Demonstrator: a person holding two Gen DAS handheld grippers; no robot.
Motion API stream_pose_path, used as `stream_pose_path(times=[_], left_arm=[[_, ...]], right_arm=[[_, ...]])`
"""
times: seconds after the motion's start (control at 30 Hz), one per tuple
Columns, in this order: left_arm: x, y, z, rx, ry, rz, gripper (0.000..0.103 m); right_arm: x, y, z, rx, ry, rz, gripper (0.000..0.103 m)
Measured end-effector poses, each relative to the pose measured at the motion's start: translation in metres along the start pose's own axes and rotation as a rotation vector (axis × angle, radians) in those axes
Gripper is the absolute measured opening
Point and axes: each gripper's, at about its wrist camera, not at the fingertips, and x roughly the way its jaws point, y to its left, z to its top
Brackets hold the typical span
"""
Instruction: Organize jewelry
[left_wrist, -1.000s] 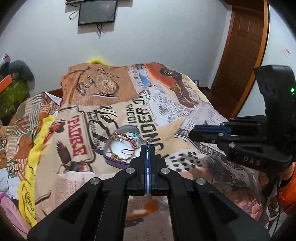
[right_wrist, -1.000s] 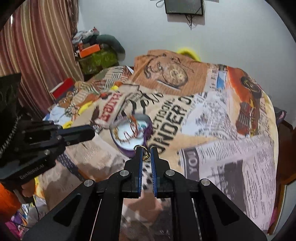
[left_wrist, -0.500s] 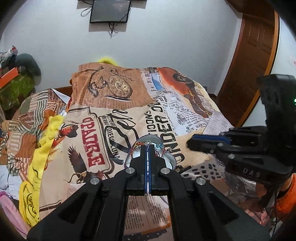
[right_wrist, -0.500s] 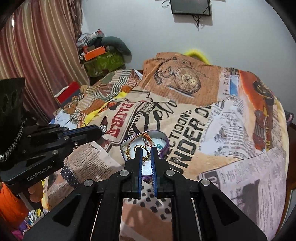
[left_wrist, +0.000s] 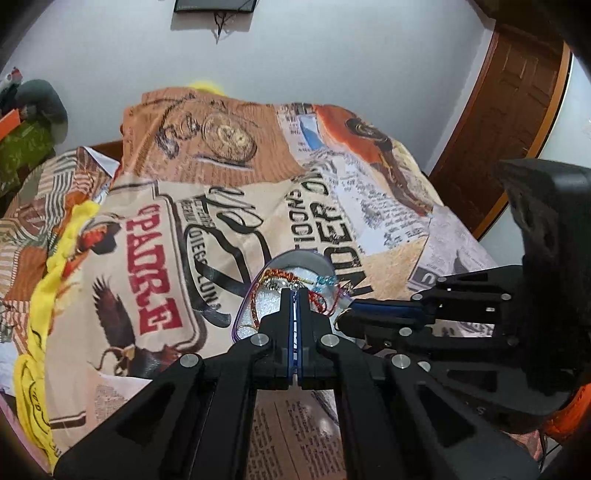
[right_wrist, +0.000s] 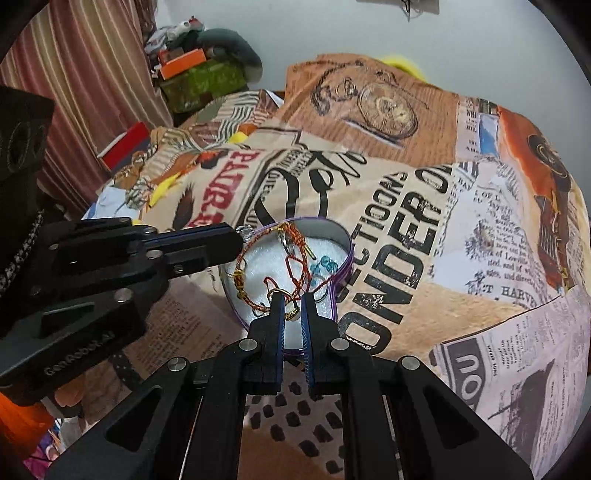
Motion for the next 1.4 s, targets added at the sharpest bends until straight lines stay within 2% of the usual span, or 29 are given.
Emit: stream_pose_path(times=[0.17,0.5,0.67,0.8,0.93,1.1,1.2,1.33,1.4], left_arm=[[0.013,0.006,-0.002,-0.021,0.026,-0.018,0.000],[0.011,0.004,-0.004,0.012,0.022,0.027,0.001],[0.001,0.004,-0.005,0.011,0.015,0.058,0.002],[-0.014,0.004,-0.007,0.009,-0.004,0.074,0.009],[-0.033,0.002,-0.006,0.008,-0.029,0.091,0.009],[-0.067,-0.008,-0.002,0.016,-0.085,0.102,0.009],[-0.094,-0.018,0.003,0.031,-0.137,0.105,0.009],[-0.136,-0.037,0.008,0.054,-0.221,0.100,0.009],[-0.165,-0.052,0.008,0.078,-0.289,0.106,0.009]], right_arm=[[0.006,-0.003,-0.001,0.000,0.015,-0.008,0.008],[0.009,-0.002,0.000,-0.024,0.013,-0.037,0.008],[0.004,0.001,0.000,-0.034,0.014,-0.053,0.017],[-0.003,0.003,0.000,-0.035,-0.003,-0.065,0.025],[-0.017,0.007,0.001,-0.035,-0.028,-0.067,0.026],[-0.052,0.013,0.002,-0.034,-0.105,-0.083,0.026],[-0.085,0.019,0.002,-0.028,-0.180,-0.092,0.026],[-0.144,0.029,-0.003,-0.022,-0.322,-0.105,0.026],[-0.175,0.034,-0.009,-0.017,-0.402,-0.107,0.026]])
